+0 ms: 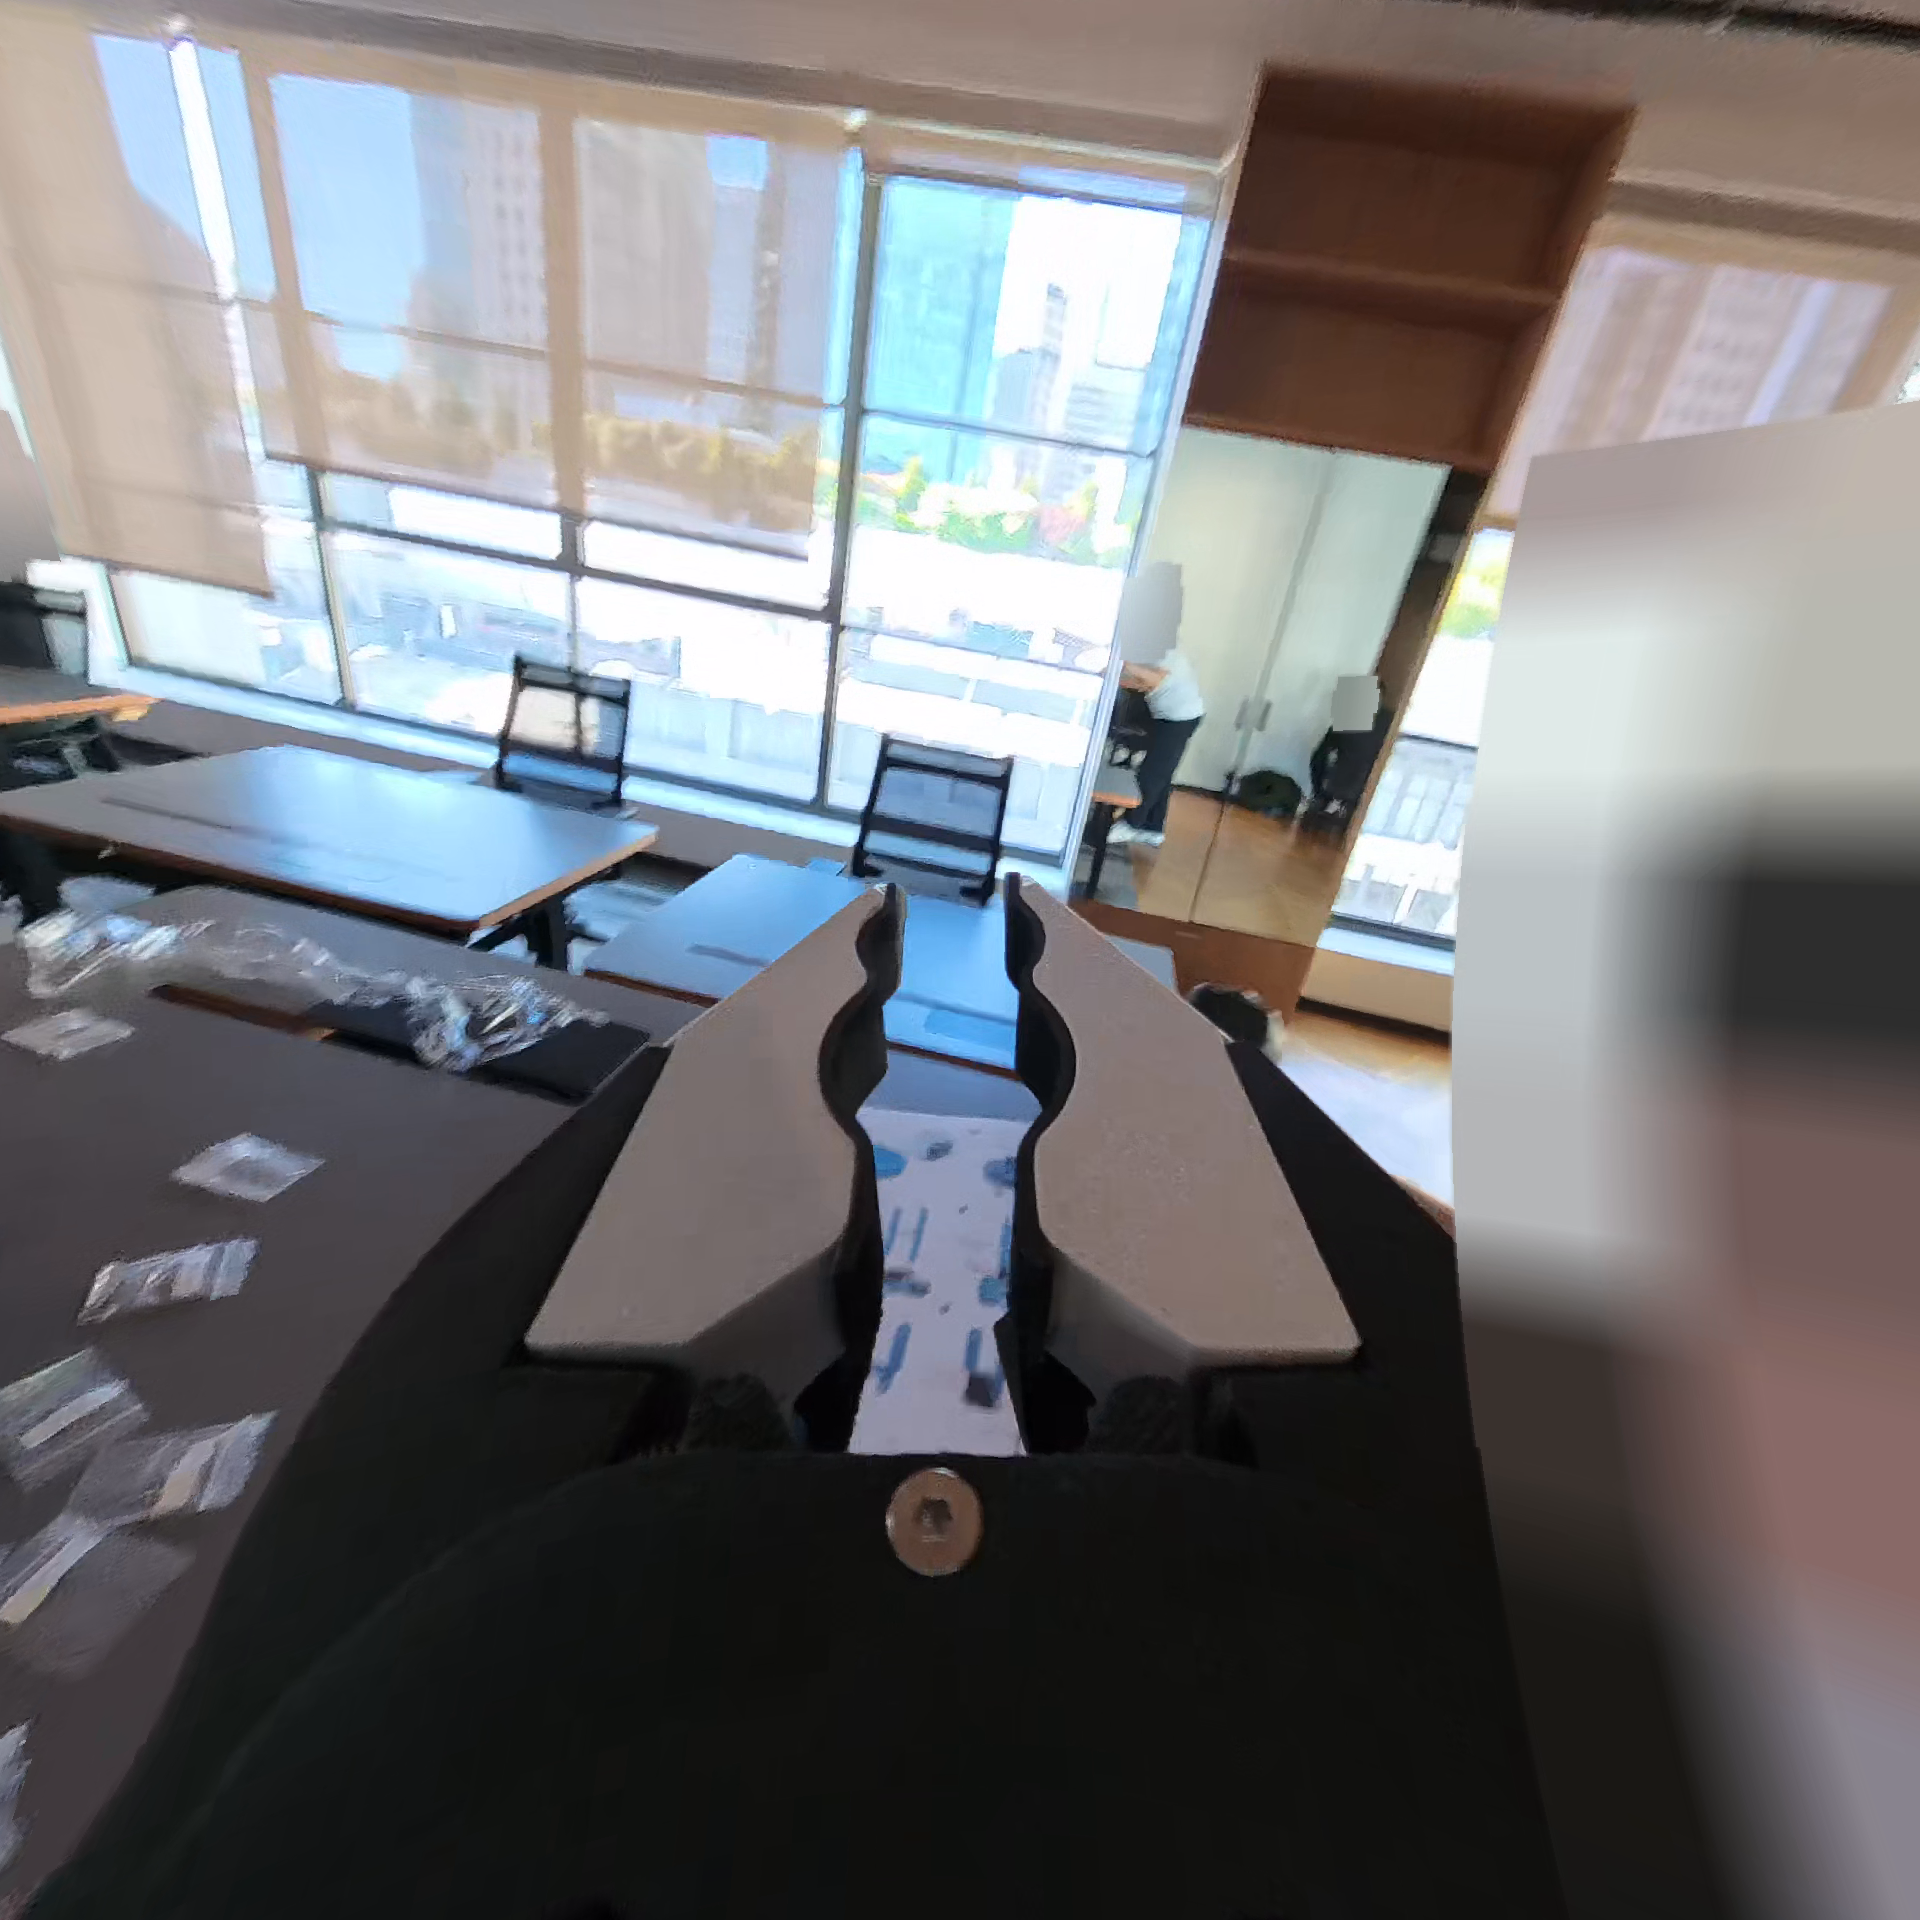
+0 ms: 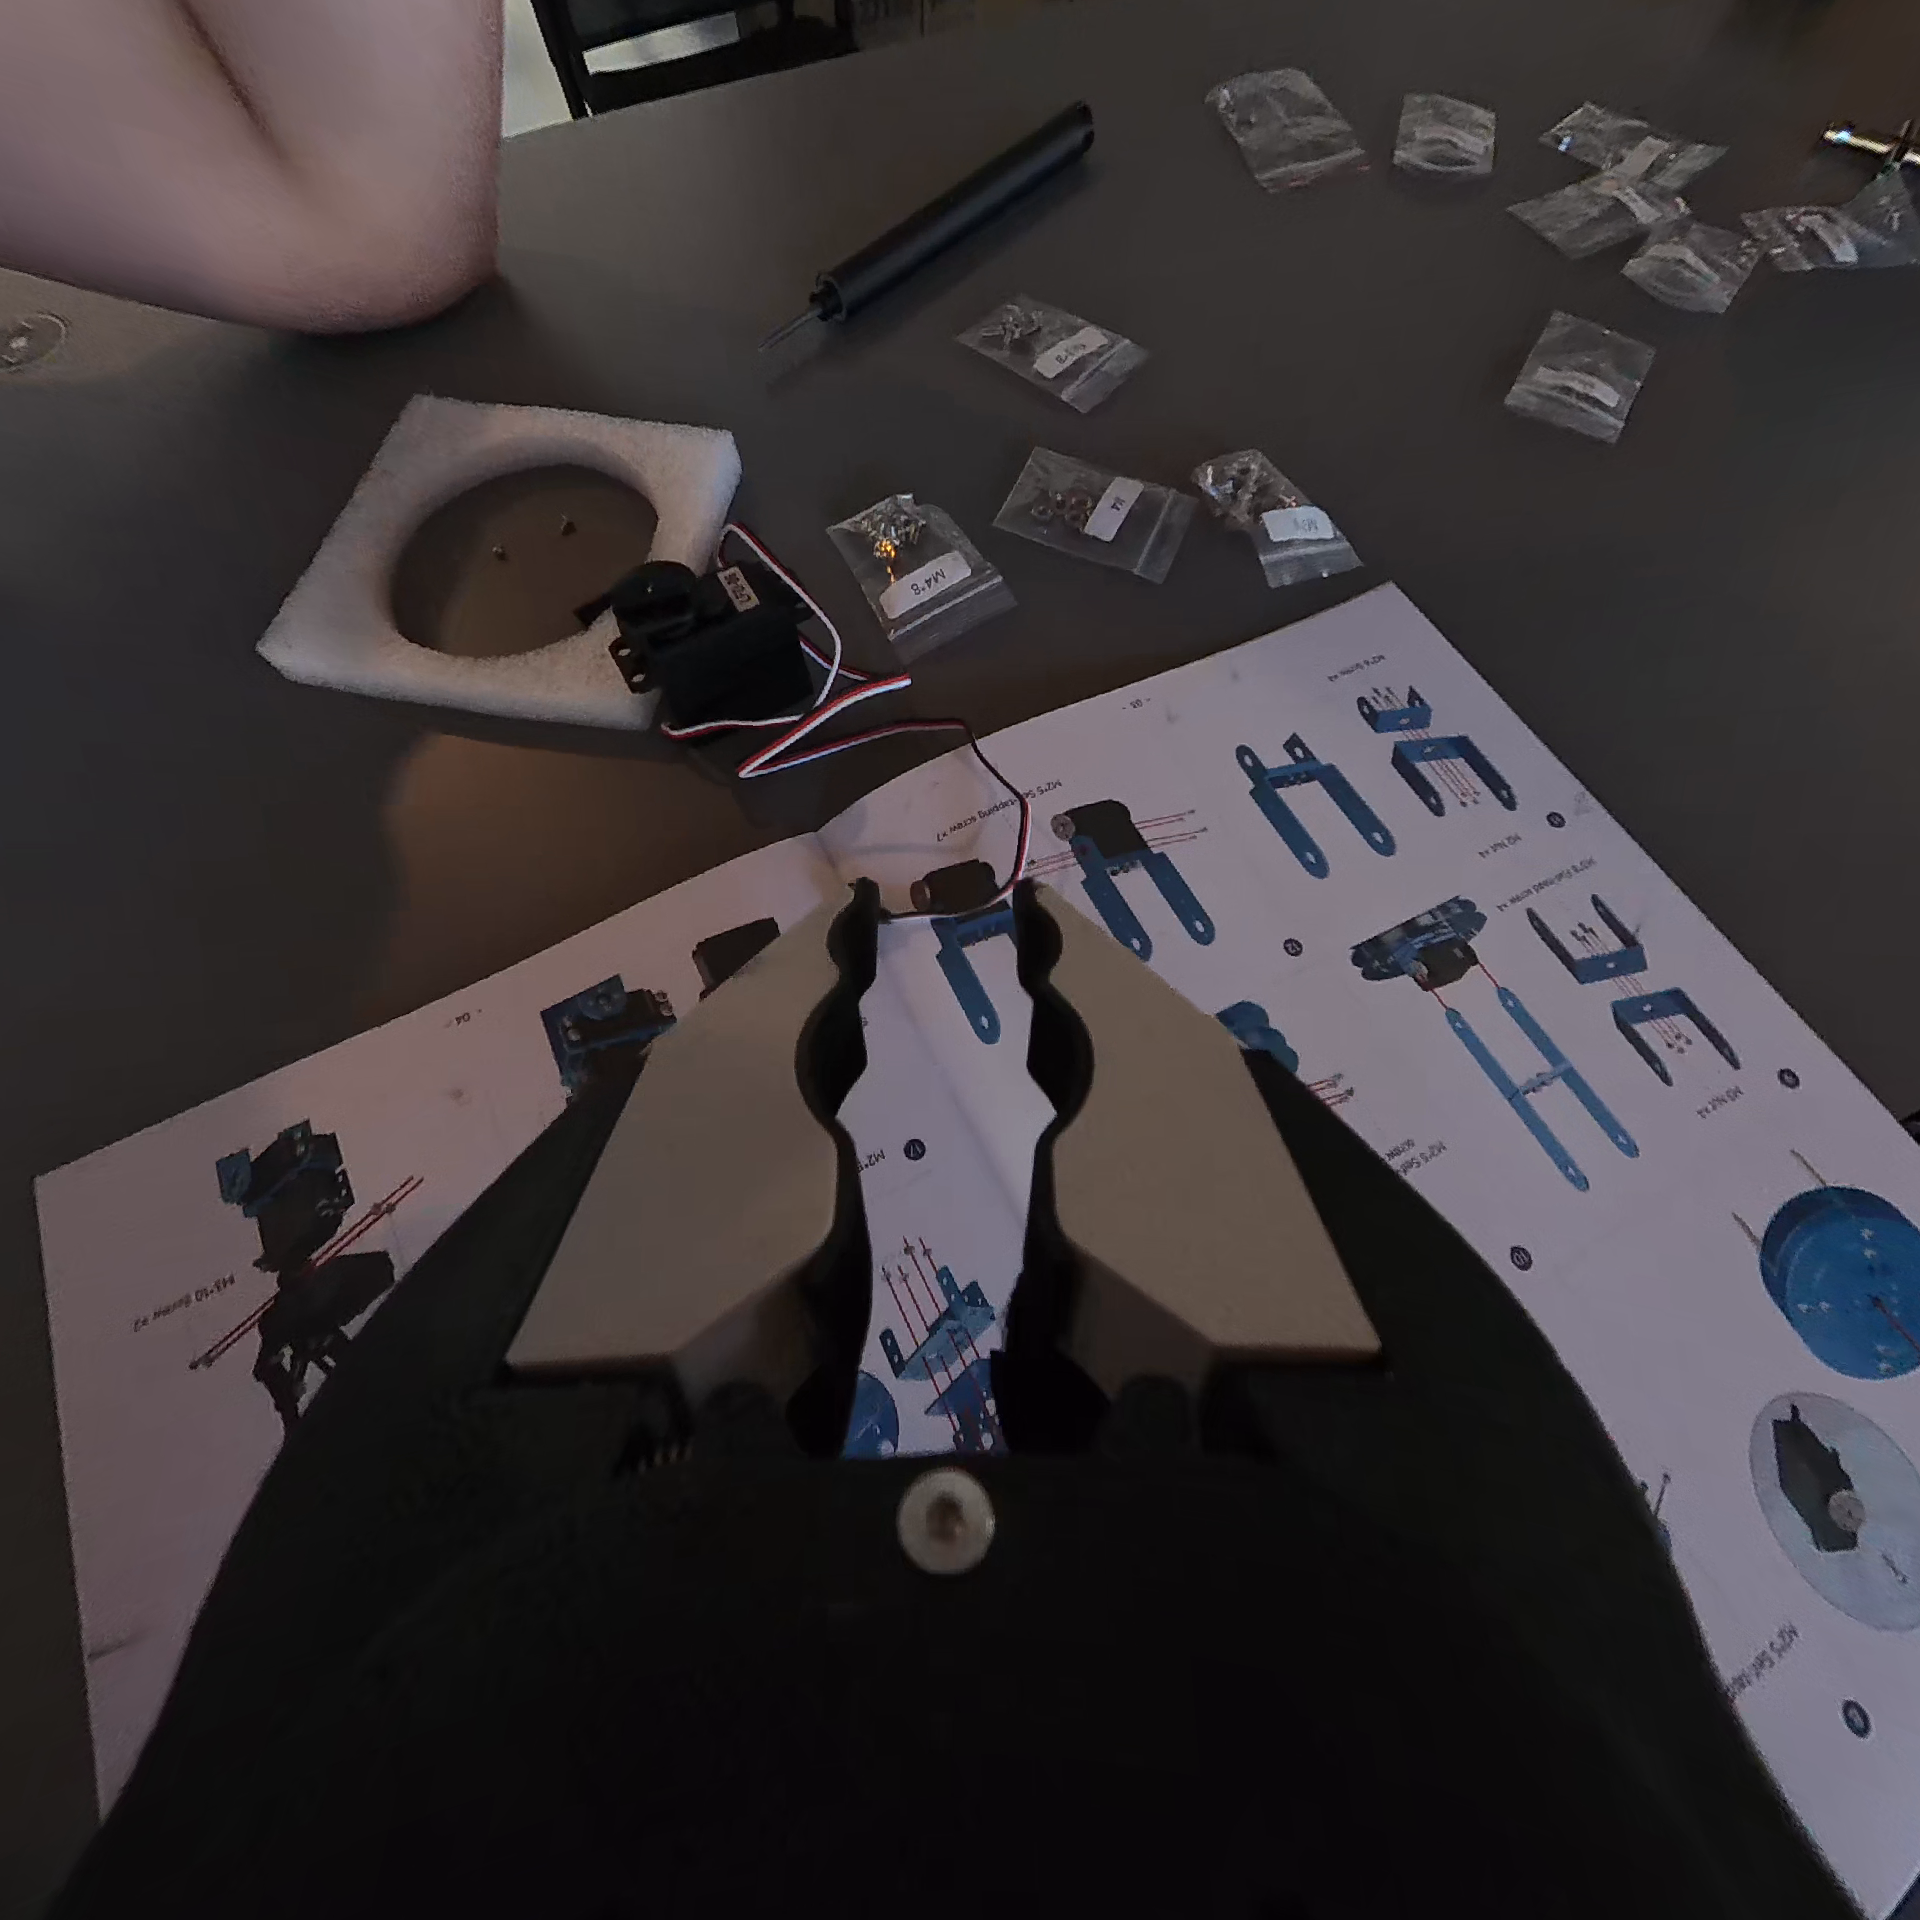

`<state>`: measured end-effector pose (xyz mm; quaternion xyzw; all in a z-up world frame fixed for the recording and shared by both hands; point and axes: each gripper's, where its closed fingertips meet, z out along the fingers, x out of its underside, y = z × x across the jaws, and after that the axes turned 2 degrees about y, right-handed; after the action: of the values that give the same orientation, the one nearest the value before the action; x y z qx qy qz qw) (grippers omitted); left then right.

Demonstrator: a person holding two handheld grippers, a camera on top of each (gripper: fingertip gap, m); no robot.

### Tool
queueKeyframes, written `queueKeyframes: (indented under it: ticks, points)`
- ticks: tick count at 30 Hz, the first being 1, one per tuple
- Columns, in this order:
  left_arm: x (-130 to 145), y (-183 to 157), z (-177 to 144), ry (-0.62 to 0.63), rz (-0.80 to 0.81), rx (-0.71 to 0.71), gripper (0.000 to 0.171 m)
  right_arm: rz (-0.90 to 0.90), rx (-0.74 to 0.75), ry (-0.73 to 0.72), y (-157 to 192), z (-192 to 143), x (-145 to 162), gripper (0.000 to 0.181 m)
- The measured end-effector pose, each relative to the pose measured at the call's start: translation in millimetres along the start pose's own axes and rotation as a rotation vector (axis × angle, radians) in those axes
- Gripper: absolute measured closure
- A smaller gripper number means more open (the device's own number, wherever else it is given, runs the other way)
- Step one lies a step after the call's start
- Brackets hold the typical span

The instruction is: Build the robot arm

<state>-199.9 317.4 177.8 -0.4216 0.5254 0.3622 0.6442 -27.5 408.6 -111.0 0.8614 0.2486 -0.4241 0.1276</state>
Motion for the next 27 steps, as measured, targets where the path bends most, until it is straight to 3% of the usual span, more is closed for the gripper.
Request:
queueKeyframes:
  ticks: [3,10,18,27]
  points:
    - [2.4,6.5,-7.4,0.042,0.033,-0.006,0.154,-0.007,0.003,-0.018,1.4,-0.2,-6.0,0.155]
    - [-12.0,26.3,-31.0,-0.007,0.044,-0.059,0.154,-0.051,0.008,-0.069,7.2,6.8,-18.0,0.155]
    - [-3.1,31.7,-15.1,0.014,0.016,-0.036,0.156,-0.101,-0.125,-0.114,40.0,33.7,-30.5,0.154]
    - [-2.7,24.9,-14.8,0.020,0.026,-0.012,0.155,-0.192,-0.157,-0.066,69.5,67.1,-33.9,0.150]
